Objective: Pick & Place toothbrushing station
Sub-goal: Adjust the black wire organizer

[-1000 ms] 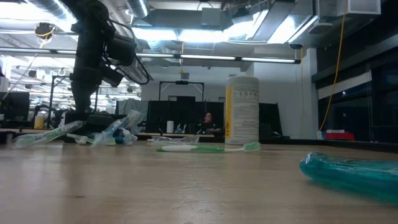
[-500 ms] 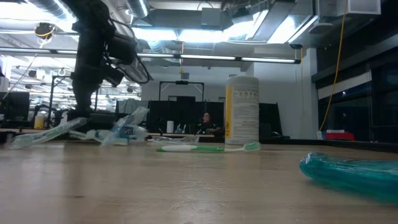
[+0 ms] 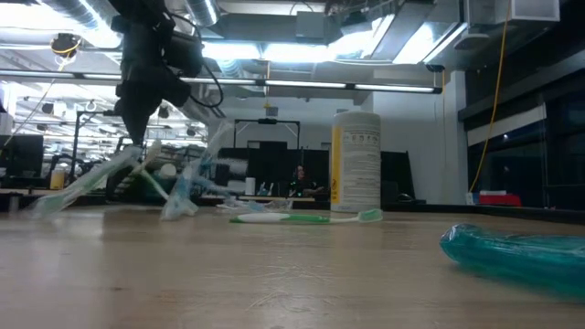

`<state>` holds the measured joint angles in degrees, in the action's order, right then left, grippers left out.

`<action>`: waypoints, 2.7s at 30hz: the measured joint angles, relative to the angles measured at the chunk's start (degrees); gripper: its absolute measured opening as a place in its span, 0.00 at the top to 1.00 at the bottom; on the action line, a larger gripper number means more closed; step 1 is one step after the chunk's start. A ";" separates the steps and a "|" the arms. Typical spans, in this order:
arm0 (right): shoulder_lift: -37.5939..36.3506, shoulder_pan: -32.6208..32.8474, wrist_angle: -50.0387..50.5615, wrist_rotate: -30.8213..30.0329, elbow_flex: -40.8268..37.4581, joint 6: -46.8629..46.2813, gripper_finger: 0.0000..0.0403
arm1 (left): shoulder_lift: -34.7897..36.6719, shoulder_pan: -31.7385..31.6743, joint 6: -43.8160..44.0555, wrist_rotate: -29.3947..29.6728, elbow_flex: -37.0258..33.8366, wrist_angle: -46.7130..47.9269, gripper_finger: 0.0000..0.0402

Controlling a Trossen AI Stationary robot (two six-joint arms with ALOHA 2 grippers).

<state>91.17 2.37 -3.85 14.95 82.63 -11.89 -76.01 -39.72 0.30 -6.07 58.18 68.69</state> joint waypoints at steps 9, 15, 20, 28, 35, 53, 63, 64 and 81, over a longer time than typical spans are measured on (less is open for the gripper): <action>-0.93 0.28 0.30 0.01 0.00 0.36 0.85 | 4.32 -8.17 2.59 -11.57 0.09 -1.07 0.99; -2.06 0.48 0.38 0.03 0.00 0.37 0.85 | 6.41 -14.08 3.88 -12.01 0.10 -1.25 0.99; -3.64 0.48 0.41 0.01 0.00 0.55 0.85 | 6.22 -16.75 5.13 -9.16 0.07 -2.92 0.99; -4.81 0.48 0.43 -0.91 0.00 0.55 0.85 | 6.06 -17.21 5.13 -19.17 -3.29 -4.99 0.99; -4.74 -0.03 2.02 -2.57 0.02 0.98 0.85 | 6.06 -17.01 5.55 -27.21 -4.27 -7.65 0.99; -4.74 -2.21 2.17 -2.37 0.02 1.45 0.85 | 3.30 -21.66 6.45 -7.61 -4.27 -10.04 0.98; -4.72 -2.86 2.24 -2.06 0.02 1.69 0.85 | 3.26 -21.66 5.87 -1.99 -4.29 -9.44 0.91; -4.72 -2.86 2.24 -2.04 0.02 1.69 0.85 | 3.36 -21.66 5.42 -2.01 -4.29 -9.33 0.89; -4.72 -4.11 2.24 -1.91 0.02 1.83 0.85 | 11.10 -21.14 4.61 -0.87 -4.29 -8.75 0.76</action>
<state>86.46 -1.74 -1.61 13.04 82.65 -10.06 -64.91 -60.86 4.90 -6.94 53.89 59.94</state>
